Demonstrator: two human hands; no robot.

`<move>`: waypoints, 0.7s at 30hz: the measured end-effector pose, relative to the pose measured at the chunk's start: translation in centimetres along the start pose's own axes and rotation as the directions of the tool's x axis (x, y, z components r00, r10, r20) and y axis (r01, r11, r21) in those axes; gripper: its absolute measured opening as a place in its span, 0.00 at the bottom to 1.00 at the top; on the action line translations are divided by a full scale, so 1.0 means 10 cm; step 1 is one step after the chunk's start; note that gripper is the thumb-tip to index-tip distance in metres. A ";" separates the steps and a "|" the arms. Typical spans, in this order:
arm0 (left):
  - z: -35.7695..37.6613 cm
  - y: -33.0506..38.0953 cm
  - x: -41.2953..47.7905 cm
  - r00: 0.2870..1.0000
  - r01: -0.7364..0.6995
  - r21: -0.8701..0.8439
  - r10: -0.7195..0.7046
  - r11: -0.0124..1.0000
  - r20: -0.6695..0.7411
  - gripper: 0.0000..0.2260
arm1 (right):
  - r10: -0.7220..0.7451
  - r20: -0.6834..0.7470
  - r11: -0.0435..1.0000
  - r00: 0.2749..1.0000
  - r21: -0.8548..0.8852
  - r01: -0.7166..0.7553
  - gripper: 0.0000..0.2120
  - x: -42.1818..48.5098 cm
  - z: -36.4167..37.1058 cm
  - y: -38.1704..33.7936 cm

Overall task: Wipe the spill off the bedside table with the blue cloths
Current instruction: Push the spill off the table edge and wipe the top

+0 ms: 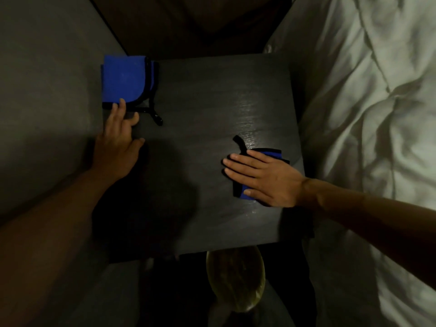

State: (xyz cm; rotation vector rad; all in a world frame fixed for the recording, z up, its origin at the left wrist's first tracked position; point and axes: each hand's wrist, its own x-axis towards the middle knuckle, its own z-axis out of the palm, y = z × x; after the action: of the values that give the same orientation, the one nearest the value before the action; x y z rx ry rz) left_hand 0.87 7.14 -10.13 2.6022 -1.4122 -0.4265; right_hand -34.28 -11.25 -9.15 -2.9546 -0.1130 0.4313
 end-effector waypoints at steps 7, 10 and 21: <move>0.00 0.01 0.01 1.000 0.009 -0.020 -0.009 1.000 -0.020 0.27 | 0.161 -0.028 0.987 0.987 0.013 -0.161 0.30 -0.15 0.04 0.00; 0.00 0.01 0.01 1.000 0.014 -0.018 -0.014 1.000 -0.009 0.28 | 0.224 -0.048 0.975 0.973 0.023 -0.223 0.30 -0.17 0.07 -0.03; 0.02 0.01 0.03 0.999 0.040 -0.045 -0.041 0.998 -0.022 0.29 | 0.624 -0.085 0.780 0.776 0.116 -0.615 0.30 -0.27 0.21 -0.27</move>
State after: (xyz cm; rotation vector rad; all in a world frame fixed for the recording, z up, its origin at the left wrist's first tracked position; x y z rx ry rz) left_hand 0.87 6.85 -10.39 2.5952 -1.3292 -0.4268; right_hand -37.59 -8.54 -9.99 -2.8508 0.9018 0.3120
